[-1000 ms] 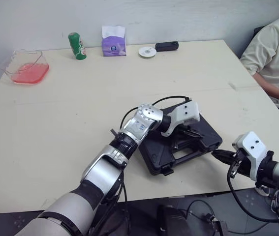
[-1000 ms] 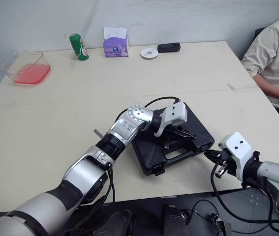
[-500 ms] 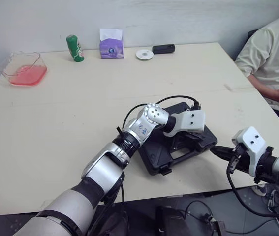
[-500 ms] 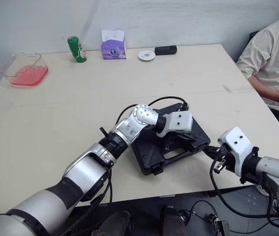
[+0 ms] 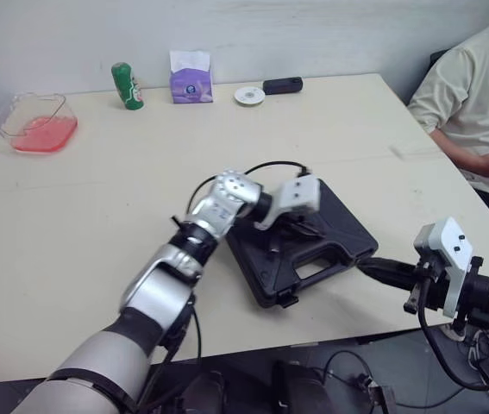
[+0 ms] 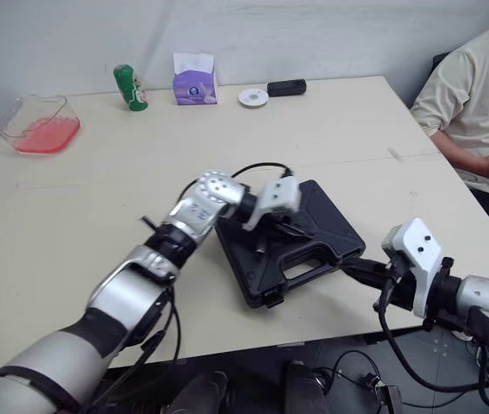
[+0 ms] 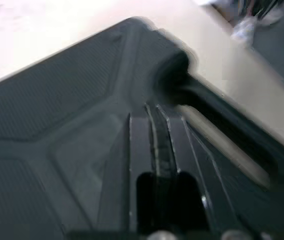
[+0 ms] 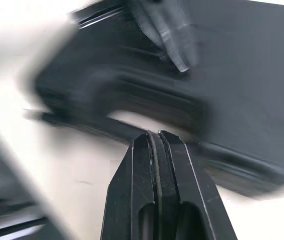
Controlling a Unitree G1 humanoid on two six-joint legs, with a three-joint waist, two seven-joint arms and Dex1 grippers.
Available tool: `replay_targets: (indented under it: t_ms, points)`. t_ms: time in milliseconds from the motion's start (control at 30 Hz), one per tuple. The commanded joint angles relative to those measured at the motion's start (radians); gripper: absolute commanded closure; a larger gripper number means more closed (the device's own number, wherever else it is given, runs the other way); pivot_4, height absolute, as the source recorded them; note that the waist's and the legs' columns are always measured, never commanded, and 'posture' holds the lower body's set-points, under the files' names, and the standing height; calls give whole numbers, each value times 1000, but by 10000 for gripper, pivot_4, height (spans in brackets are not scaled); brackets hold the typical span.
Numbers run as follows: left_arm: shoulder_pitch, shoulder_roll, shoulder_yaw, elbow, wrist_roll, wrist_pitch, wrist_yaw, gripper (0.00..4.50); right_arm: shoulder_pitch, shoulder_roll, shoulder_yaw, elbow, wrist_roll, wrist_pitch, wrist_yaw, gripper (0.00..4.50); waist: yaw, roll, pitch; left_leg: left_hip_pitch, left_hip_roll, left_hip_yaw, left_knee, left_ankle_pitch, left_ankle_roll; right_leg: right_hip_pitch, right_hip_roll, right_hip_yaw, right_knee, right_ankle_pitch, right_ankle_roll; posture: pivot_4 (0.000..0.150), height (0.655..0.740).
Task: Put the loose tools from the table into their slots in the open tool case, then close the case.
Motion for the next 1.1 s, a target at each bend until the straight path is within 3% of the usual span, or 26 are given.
replay_targets:
  t_ms: [33, 200, 367, 500, 633, 867, 1100]
  points:
    - [50, 120, 3, -299, -112, 184, -141, 44376, -2, 13, 159, -52, -43, -11, -49, 45000, 1, 0, 0, 0, 0, 0, 0, 0, 0, 0, 0, 0, 0, 0, 0, 1500, 7400]
    - [150, 238, -57, -460, -107, 220, -169, 44376, -44, 39, 378, -44, -154, -42, -108, 45000, 10, 1, 0, 1, -3, 0, 1, 0, 0, 1, -2, 2, -3, 0, 0, 1500, 7400]
    - [189, 247, -104, -474, -65, 181, -102, 44376, -91, 73, 492, -19, -197, -51, -127, 45000, 10, 0, 0, 0, -3, 0, 2, 0, 0, 1, -2, 1, -3, 0, 0, 1500, 7400]
    - [204, 241, -147, -460, -7, 124, -60, 44376, -123, 91, 513, -3, -200, -47, -131, 45000, 9, 0, 0, 0, -3, 0, 2, 0, 0, 1, -2, 1, -4, 0, 0, 1500, 7400]
    - [246, 300, -249, -445, 115, -6, -58, 44376, -176, 119, 508, 9, -183, -40, -140, 45000, 8, 1, -2, 2, -3, 0, 2, 0, 0, 2, -2, 1, -3, 0, 0, 1500, 7400]
    - [269, 308, -272, -458, 119, -16, -42, 44376, -252, 164, 498, 34, -172, -18, -165, 45000, 4, 3, -9, 3, -2, 0, 1, 0, 0, 3, -1, 3, -3, 0, -1, 1500, 7400]
    - [293, 301, -251, -481, 83, 12, -26, 44376, -232, 136, 475, -2, -175, -12, -144, 45000, 4, 3, -11, 8, -2, 0, 0, 0, 0, 8, -1, 5, -4, 0, -1, 1500, 7400]
